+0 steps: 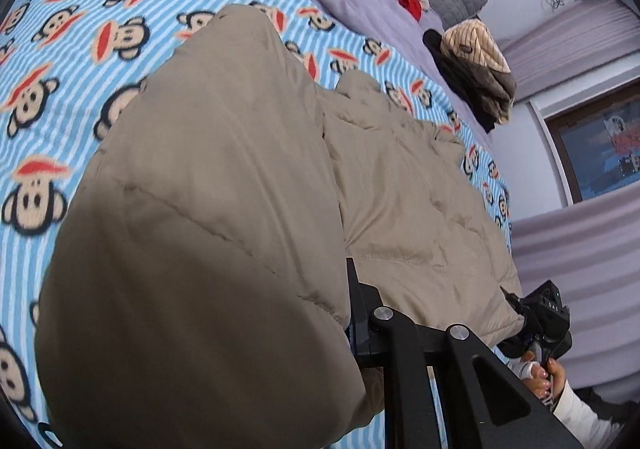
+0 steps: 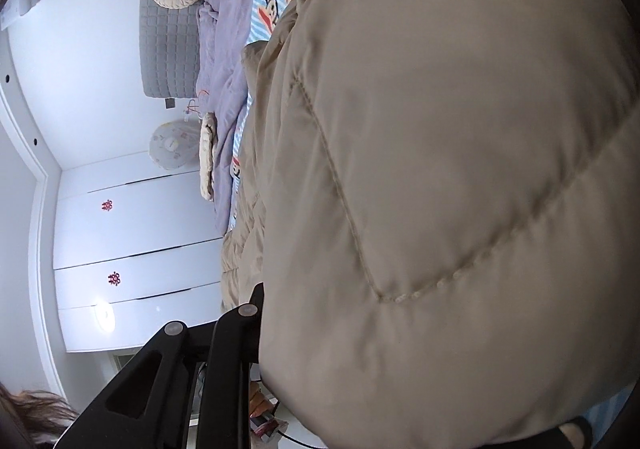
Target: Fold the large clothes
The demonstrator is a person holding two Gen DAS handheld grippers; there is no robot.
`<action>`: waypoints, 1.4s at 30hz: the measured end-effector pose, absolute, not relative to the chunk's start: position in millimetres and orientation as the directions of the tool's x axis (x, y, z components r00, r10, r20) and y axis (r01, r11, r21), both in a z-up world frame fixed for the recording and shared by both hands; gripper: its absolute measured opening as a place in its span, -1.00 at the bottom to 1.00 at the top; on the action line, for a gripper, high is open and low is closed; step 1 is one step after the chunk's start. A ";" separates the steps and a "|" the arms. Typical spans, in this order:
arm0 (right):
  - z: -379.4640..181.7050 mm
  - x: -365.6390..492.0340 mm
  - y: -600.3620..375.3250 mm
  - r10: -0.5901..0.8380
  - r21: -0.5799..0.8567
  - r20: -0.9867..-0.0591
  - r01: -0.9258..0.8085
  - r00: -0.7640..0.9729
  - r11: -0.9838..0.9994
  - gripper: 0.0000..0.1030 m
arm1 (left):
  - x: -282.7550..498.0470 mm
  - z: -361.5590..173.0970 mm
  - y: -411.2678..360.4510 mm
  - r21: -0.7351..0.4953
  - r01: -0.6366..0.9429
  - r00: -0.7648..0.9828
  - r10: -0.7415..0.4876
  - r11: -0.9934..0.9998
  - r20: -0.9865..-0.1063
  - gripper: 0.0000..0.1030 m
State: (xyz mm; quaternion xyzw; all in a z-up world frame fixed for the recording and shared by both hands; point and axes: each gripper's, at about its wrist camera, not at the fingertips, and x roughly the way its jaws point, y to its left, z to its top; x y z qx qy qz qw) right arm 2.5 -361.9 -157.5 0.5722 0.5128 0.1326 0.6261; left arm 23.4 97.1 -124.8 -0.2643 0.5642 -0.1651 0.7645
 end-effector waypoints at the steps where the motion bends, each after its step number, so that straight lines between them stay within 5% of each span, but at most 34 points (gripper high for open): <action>1: -157.4 -7.4 -361.5 0.753 0.847 -0.497 0.430 0.432 0.312 -0.53 | 11.1 -128.4 97.8 -0.591 -0.056 0.279 -0.556 0.805 -0.783 -0.62; 10: -184.6 -72.1 -370.9 0.750 0.781 -0.556 0.533 0.357 0.325 -0.48 | -64.7 -173.8 105.4 -0.539 -0.149 0.136 -0.523 0.829 -0.842 -0.60; 14: -194.4 -64.6 -369.8 0.728 0.741 -0.597 0.581 0.339 0.337 -0.22 | -68.7 -183.7 106.3 -0.444 -0.176 0.100 -0.433 0.879 -0.896 0.04; 23: -157.2 -62.2 -364.0 0.716 0.676 -0.670 0.562 0.197 0.477 0.04 | -97.5 -123.5 132.1 -0.282 -0.078 0.089 -0.275 0.956 -0.957 0.04; 28: -119.9 -63.2 -355.7 0.769 0.746 -0.622 0.411 0.147 0.525 0.04 | -100.5 -90.4 157.8 -0.290 -0.129 0.197 -0.263 0.948 -0.945 0.04; 31: -99.7 -51.9 -354.5 0.794 0.803 -0.571 0.345 0.209 0.486 -0.17 | -87.5 -102.1 152.5 -0.297 -0.139 0.185 -0.270 0.945 -0.945 0.04; 36: -104.1 -45.2 -361.6 0.683 0.719 -0.687 0.362 0.248 0.593 -0.18 | -76.6 -151.9 123.0 -0.124 -0.117 0.077 -0.116 0.985 -0.990 0.04; 42: -127.6 -58.9 -374.5 0.603 0.622 -0.775 0.396 0.189 0.675 -0.20 | -75.2 -140.8 124.5 -0.090 -0.167 0.079 -0.078 0.982 -0.994 0.04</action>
